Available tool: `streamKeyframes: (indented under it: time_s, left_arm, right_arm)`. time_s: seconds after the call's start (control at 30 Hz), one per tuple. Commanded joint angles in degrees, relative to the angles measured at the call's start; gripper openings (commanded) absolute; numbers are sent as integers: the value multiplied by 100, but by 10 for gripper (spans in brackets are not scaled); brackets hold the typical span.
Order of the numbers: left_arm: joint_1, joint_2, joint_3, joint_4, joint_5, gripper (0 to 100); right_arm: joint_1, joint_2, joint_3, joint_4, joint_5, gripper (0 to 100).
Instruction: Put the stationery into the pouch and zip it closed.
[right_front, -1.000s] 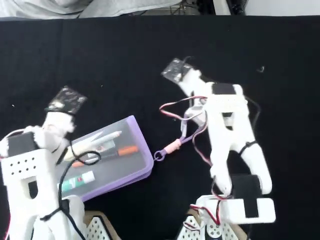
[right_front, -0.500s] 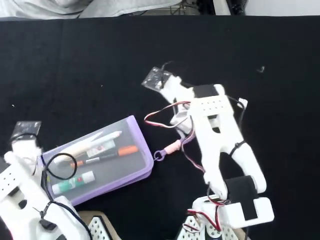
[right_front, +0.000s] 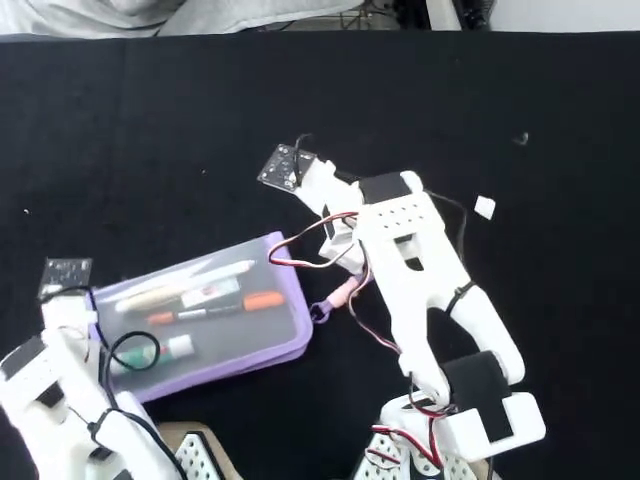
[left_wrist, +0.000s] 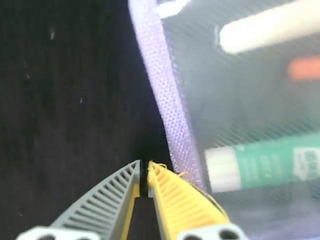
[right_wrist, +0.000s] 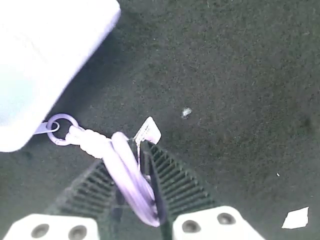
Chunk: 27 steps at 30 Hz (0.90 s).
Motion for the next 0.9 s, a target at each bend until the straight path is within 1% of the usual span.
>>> streamKeyframes:
  time_s: [0.0,0.07,0.17,0.37,0.5,0.6,0.7,0.77,0.8,0.87]
  left_arm:
    - [637,-62,-418,-105,853,33]
    - [1042,-62,-567,-273,1336,33]
    - [1648,-62,-576,-835,1881,33]
    - [2712,0,-391,-2708,2699,33]
    - [3424,9,48,-3842,2796,33]
    - [3855,9,268,-4422,2822,33]
    - [4101,9,251,-4686,2831,30]
    - [4084,0,57,-4545,2884,30]
    - [3952,-18,-101,-4290,3024,33]
    - [3565,-62,-576,-3305,3314,34]
  right_arm:
    - [-79,-321,-233,44,-53,15]
    - [-79,-321,-233,44,-53,15]
    - [-62,-321,-224,44,-53,15]
    - [-53,-365,-110,35,-53,15]
    - [-35,-365,-101,44,-62,15]
    - [-35,-365,-101,44,-62,15]
    - [-35,-365,-101,44,-62,15]
    - [-35,-365,-101,44,-62,15]
    - [-35,-365,-101,44,-62,15]
    - [-35,-365,-101,53,-62,15]
